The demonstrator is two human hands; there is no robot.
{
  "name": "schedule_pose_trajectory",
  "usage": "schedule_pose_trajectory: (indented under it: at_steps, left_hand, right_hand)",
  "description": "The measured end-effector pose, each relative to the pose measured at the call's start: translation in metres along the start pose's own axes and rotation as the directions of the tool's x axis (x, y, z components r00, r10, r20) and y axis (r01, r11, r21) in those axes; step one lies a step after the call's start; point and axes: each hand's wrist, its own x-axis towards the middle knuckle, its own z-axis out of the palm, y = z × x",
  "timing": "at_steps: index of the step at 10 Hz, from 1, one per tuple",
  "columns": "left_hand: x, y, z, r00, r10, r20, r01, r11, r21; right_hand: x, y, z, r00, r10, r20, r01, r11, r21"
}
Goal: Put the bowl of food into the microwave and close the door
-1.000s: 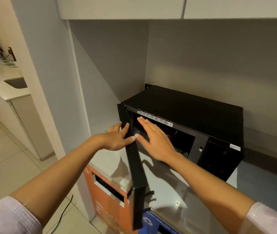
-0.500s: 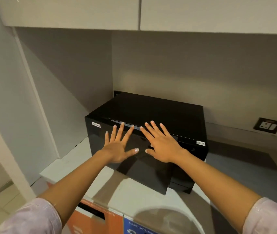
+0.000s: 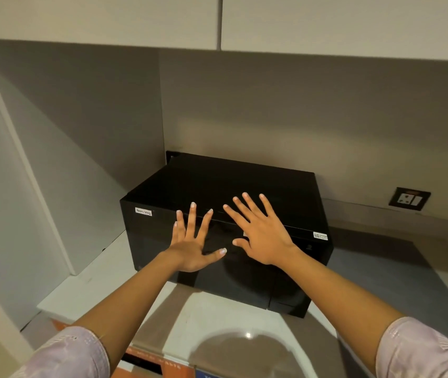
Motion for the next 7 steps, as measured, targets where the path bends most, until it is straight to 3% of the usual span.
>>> schedule_pose_trajectory:
  at_steps: [2,3,4,7]
  left_hand:
    - [0.003,-0.002,0.012,0.994,-0.004,-0.113,0.004,1.0,-0.005]
    - [-0.002,0.001,0.024,0.964,-0.029,-0.265,0.026,1.0,-0.012]
    - [-0.006,0.006,0.03,0.928,-0.043,-0.37,0.04,0.999,-0.018]
    - [-0.03,0.075,-0.012,0.777,0.114,-0.619,-0.134,0.991,0.014]
  right_hand:
    - [-0.002,-0.005,-0.001,0.999,0.049,0.0,-0.049,0.999,0.014]
    - [-0.007,-0.009,-0.004,0.995,0.096,0.012,-0.096,0.995,0.033]
    - [-0.019,-0.01,-0.007,0.992,0.128,0.023,-0.129,0.991,0.046]
    - [-0.083,0.023,-0.056,0.959,0.282,-0.042,-0.268,0.942,0.201]
